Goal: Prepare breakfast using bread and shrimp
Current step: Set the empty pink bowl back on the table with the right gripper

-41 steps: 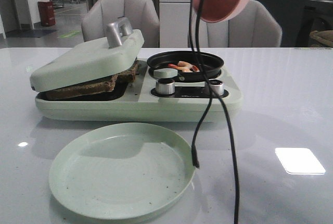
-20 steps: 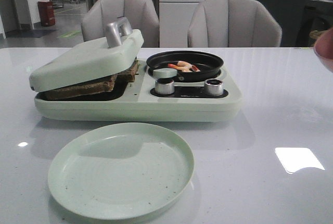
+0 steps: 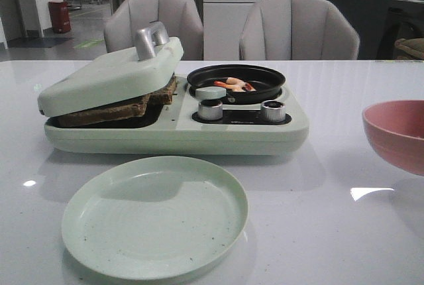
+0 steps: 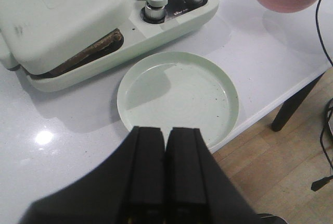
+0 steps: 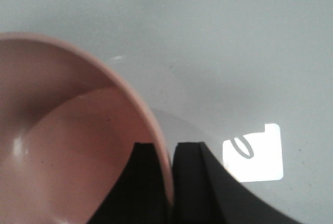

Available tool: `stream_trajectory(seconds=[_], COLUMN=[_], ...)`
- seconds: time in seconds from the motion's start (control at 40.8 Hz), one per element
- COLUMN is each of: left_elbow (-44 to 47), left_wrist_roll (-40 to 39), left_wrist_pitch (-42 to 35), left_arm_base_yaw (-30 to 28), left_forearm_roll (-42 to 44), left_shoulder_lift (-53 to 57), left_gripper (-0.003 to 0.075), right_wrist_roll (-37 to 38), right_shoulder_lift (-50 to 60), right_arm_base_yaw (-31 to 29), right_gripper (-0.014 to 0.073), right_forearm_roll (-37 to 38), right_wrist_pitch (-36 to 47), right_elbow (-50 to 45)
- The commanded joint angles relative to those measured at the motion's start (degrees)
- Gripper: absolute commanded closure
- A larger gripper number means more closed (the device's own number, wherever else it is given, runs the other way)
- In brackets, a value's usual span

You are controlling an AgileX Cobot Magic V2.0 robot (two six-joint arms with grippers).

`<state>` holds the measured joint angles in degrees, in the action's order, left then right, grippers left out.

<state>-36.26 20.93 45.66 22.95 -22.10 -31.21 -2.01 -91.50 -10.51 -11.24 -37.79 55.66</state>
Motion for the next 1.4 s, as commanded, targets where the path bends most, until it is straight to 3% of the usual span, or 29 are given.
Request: stream_trajectory(seconds=[0.0, 0.074, 0.319, 0.417, 0.637, 1.005, 1.373], left_elbow=[-1.68, -1.68, -1.68, -1.68, -1.68, -1.68, -1.68], left_wrist_roll=[-0.2, -0.2, -0.2, -0.2, -0.2, -0.2, -0.2], left_wrist_pitch=[-4.15, -4.15, -4.15, -4.15, -4.15, -4.15, -4.15], left_arm_base_yaw=[0.46, 0.46, 0.46, 0.46, 0.46, 0.46, 0.46], left_forearm_roll=[-1.34, -1.34, -1.34, -1.34, -1.34, -1.34, -1.34], left_shoulder_lift=[-0.25, -0.25, -0.25, -0.25, -0.25, -0.25, -0.25], left_gripper=[0.0622, 0.0622, 0.0622, 0.0622, 0.0622, 0.0622, 0.0622], right_wrist_roll=[-1.04, -1.24, -3.32, -3.32, -5.01, -4.82, 0.64], right_shoulder_lift=[0.68, 0.09, -0.11, 0.55, 9.53, 25.86, 46.55], right_arm_base_yaw=[-0.14, -0.14, -0.14, -0.14, 4.02, 24.16, 25.84], right_gripper=[0.0545, 0.0514, 0.0207, 0.0146, 0.0144, 0.0223, 0.0223], right_forearm_roll=[-1.01, -1.01, -1.01, -1.01, -1.01, 2.82, 4.1], right_wrist_pitch=[3.89, 3.83, 2.51, 2.17, 3.05, -1.13, -6.1], right_elbow=[1.21, 1.27, 1.45, 1.45, 1.39, -1.77, -15.36])
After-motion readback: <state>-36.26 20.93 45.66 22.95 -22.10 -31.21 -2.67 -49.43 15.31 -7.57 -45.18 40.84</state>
